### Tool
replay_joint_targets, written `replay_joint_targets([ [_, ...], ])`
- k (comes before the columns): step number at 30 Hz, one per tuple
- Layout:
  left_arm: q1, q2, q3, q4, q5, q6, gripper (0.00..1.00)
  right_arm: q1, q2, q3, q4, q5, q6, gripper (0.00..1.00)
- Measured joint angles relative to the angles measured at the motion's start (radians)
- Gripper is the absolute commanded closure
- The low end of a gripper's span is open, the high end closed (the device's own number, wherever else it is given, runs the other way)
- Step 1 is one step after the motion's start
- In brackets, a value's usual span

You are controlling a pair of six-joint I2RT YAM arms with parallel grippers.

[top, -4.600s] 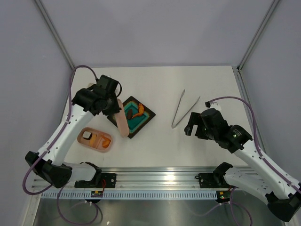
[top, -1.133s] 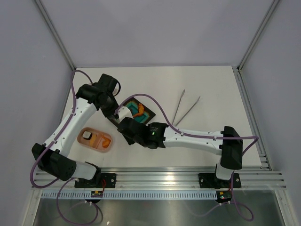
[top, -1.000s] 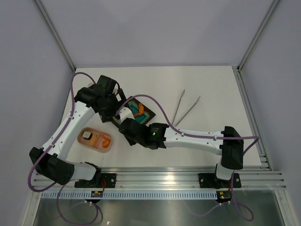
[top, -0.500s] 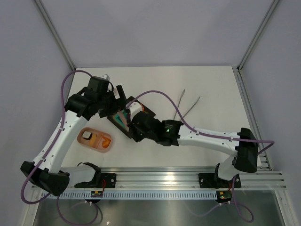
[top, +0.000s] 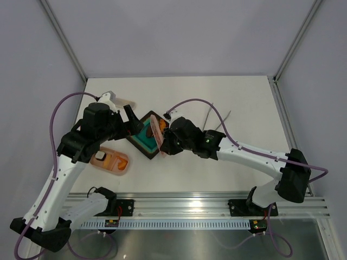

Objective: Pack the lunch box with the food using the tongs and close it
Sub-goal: Pick up the box lid from the center of the board.

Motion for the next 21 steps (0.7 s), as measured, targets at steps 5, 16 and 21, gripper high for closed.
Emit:
replay_joint_targets([
  [5, 0.000, 0.005, -0.010, 0.011, 0.035, 0.037, 0.01, -0.074, -0.055, -0.040, 0.032, -0.108, 0.054, 1.00],
  [16, 0.003, -0.041, -0.065, 0.137, 0.241, 0.063, 0.01, -0.383, -0.211, -0.206, 0.330, -0.497, 0.243, 1.00],
  [21, 0.004, -0.069, -0.153, 0.291, 0.416, 0.007, 0.01, -0.449, -0.211, -0.292, 0.589, -0.690, 0.374, 1.00],
])
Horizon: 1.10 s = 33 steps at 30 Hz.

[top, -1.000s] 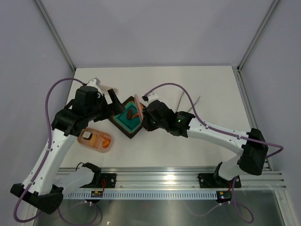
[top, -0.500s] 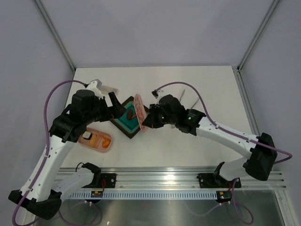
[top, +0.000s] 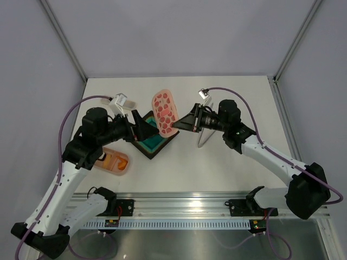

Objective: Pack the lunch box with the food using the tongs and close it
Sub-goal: Pick up the box lid from the center of the board.

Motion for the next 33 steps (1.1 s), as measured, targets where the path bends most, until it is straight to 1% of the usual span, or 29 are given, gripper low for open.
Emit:
replay_joint_targets([
  [3, 0.000, -0.018, -0.057, 0.098, 0.076, -0.056, 0.01, -0.019, 0.017, -0.027, 0.161, -0.089, 0.092, 1.00],
  [7, 0.000, -0.046, -0.124, 0.202, 0.138, -0.124, 0.01, -0.026, 0.037, -0.042, 0.332, -0.160, 0.185, 1.00],
  [9, 0.001, -0.054, -0.137, 0.227, 0.150, -0.143, 0.01, -0.026, 0.040, -0.045, 0.394, -0.183, 0.217, 1.00],
  [12, 0.005, -0.063, -0.142, 0.263, 0.154, -0.166, 0.04, -0.027, 0.042, -0.051, 0.476, -0.213, 0.261, 1.00],
  [13, 0.008, -0.067, -0.142, 0.277, 0.153, -0.173, 0.07, -0.028, 0.042, -0.055, 0.500, -0.220, 0.274, 1.00],
  [19, 0.050, -0.074, -0.160, 0.396, 0.151, -0.231, 0.13, -0.031, 0.042, -0.092, 0.596, -0.246, 0.332, 1.00],
  [20, 0.057, -0.074, -0.166, 0.420, 0.151, -0.241, 0.17, -0.031, 0.043, -0.100, 0.610, -0.248, 0.342, 1.00],
  [24, 0.068, -0.069, -0.209, 0.530, 0.153, -0.297, 0.25, -0.032, 0.051, -0.121, 0.678, -0.271, 0.395, 1.00],
  [29, 0.069, -0.055, -0.251, 0.630, 0.155, -0.360, 0.29, -0.035, 0.086, -0.148, 0.815, -0.285, 0.480, 1.00],
  [32, 0.070, -0.054, -0.252, 0.658, 0.155, -0.378, 0.40, -0.038, 0.123, -0.161, 0.908, -0.292, 0.541, 1.00],
  [33, 0.070, -0.054, -0.253, 0.667, 0.154, -0.383, 0.46, -0.039, 0.138, -0.164, 0.941, -0.293, 0.562, 1.00],
])
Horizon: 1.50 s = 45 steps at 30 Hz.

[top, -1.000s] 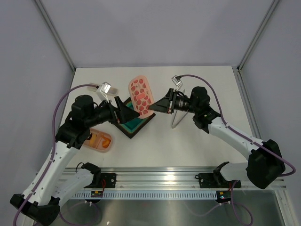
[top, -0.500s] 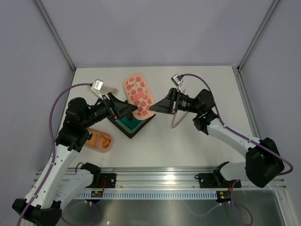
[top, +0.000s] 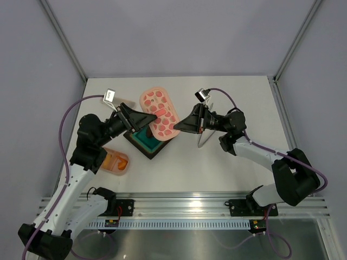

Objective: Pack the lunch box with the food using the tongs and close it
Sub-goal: Pick up the box lid from the center of the board, then close the box lid on the packing box.

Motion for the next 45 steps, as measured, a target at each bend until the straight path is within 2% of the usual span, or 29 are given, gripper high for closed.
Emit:
replay_joint_targets([
  [6, 0.005, -0.002, -0.013, 0.010, -0.011, -0.018, 0.67, -0.002, 0.041, -0.005, 0.111, 0.000, 0.069, 1.00],
  [9, 0.005, -0.005, -0.013, 0.009, -0.015, -0.024, 0.81, -0.003, 0.041, -0.005, 0.124, -0.001, 0.074, 1.00],
  [10, 0.005, -0.008, -0.013, 0.013, -0.016, -0.032, 0.92, -0.004, 0.041, -0.007, 0.123, 0.000, 0.071, 1.00],
  [11, 0.005, -0.013, -0.013, 0.019, -0.016, -0.040, 0.97, -0.005, 0.041, -0.008, 0.123, 0.000, 0.071, 1.00],
  [13, 0.005, -0.019, -0.013, 0.018, -0.022, -0.042, 1.00, -0.006, 0.041, -0.009, 0.120, 0.000, 0.061, 0.97],
  [15, 0.005, -0.022, -0.011, -0.001, -0.033, -0.039, 1.00, -0.006, 0.039, -0.009, 0.088, 0.000, 0.035, 0.71],
  [16, 0.005, -0.023, -0.011, -0.018, -0.041, -0.037, 1.00, -0.006, 0.035, -0.009, 0.052, 0.001, 0.018, 0.55],
  [17, 0.004, -0.025, -0.008, -0.038, -0.052, -0.031, 1.00, -0.006, 0.031, -0.008, 0.009, 0.001, 0.001, 0.33],
  [20, 0.003, -0.039, 0.018, -0.137, -0.098, 0.002, 1.00, -0.006, 0.004, -0.003, -0.184, 0.008, -0.093, 0.12],
  [22, 0.003, -0.059, 0.045, -0.224, -0.145, 0.030, 1.00, -0.006, -0.026, 0.015, -0.333, 0.015, -0.167, 0.07],
  [25, 0.003, -0.098, 0.089, -0.358, -0.216, 0.068, 1.00, -0.006, -0.079, 0.076, -0.573, 0.040, -0.296, 0.02],
  [30, 0.003, -0.127, 0.191, -0.603, -0.330, 0.121, 1.00, -0.006, -0.207, 0.210, -1.012, 0.157, -0.556, 0.01],
  [33, 0.004, -0.146, 0.200, -0.702, -0.389, 0.124, 1.00, -0.006, -0.268, 0.257, -1.183, 0.219, -0.671, 0.01],
  [37, 0.006, -0.211, 0.151, -0.817, -0.485, 0.095, 1.00, -0.006, -0.290, 0.262, -1.311, 0.263, -0.750, 0.00],
  [45, 0.009, -0.401, 0.018, -0.989, -0.681, -0.049, 1.00, -0.007, -0.262, 0.219, -1.399, 0.282, -0.800, 0.00],
])
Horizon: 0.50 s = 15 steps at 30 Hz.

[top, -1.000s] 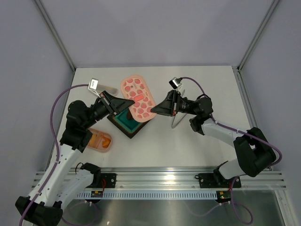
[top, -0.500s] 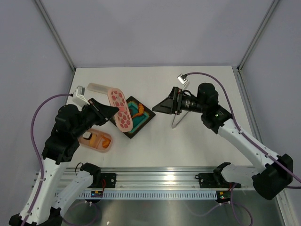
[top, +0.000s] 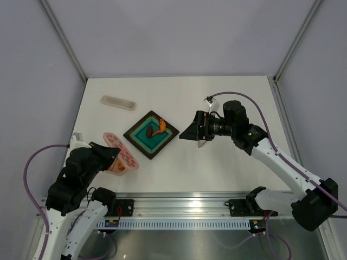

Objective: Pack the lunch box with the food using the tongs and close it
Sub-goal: Close the box lid on the packing box.

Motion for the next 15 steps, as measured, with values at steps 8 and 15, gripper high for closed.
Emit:
replay_joint_targets([
  [8, 0.001, -0.095, -0.070, -0.060, -0.171, -0.093, 1.00, -0.007, 0.008, -0.006, -0.049, -0.004, -0.042, 0.01],
  [15, 0.001, -0.030, -0.125, -0.047, -0.220, -0.085, 1.00, -0.013, 0.008, -0.008, -0.075, -0.004, -0.060, 0.00],
])
